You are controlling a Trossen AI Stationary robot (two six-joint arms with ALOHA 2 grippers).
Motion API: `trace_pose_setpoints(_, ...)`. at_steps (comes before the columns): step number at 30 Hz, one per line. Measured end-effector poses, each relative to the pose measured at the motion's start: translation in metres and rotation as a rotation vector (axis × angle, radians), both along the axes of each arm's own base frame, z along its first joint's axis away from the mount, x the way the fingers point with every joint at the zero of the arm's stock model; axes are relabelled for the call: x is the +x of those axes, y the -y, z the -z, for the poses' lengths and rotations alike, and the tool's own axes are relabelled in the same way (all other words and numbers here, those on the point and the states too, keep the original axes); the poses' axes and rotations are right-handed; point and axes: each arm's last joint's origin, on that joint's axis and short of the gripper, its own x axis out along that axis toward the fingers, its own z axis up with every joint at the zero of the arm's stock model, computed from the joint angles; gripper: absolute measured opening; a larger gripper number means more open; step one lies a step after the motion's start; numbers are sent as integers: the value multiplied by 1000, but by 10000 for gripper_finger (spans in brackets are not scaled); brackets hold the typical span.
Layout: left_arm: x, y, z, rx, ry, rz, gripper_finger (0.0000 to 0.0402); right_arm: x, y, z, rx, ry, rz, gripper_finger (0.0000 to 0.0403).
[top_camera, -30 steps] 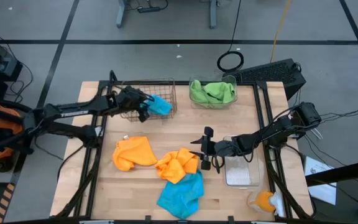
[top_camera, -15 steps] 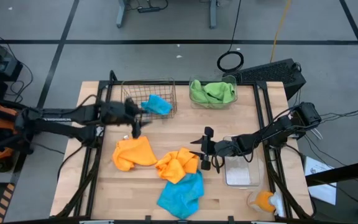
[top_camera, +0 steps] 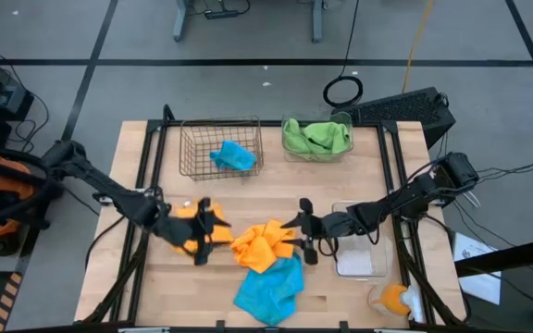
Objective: Sort microfiber towel by color & place in baskets
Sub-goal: Put the blue microfiber towel into the wire basket
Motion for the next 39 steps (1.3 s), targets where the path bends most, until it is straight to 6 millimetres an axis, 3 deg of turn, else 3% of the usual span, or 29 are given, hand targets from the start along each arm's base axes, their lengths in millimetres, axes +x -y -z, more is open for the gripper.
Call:
trace_pose_setpoints(5, 10, 26, 14, 10, 33, 84, 233, 9, -21, -19, -8, -70, -62, 183)
trace_pose_setpoints(11, 21, 40, 35, 19, 15, 98, 233, 16, -40, -44, 37, -222, -55, 183)
trace_pose_setpoints(18, 32, 50, 55, 24, 7, 102, 233, 7, -59, -47, 146, -302, -81, 183)
trace_pose_setpoints(22, 38, 54, 63, 21, 26, 112, 233, 3, -73, -38, 205, -353, -120, 191)
trace_pose_setpoints(28, 42, 56, 70, 35, 35, 123, 233, 6, -90, -7, 211, -441, -121, 227)
trace_pose_setpoints(39, 47, 50, 71, 57, 30, 101, 233, 36, -112, 29, 172, -563, -111, 281)
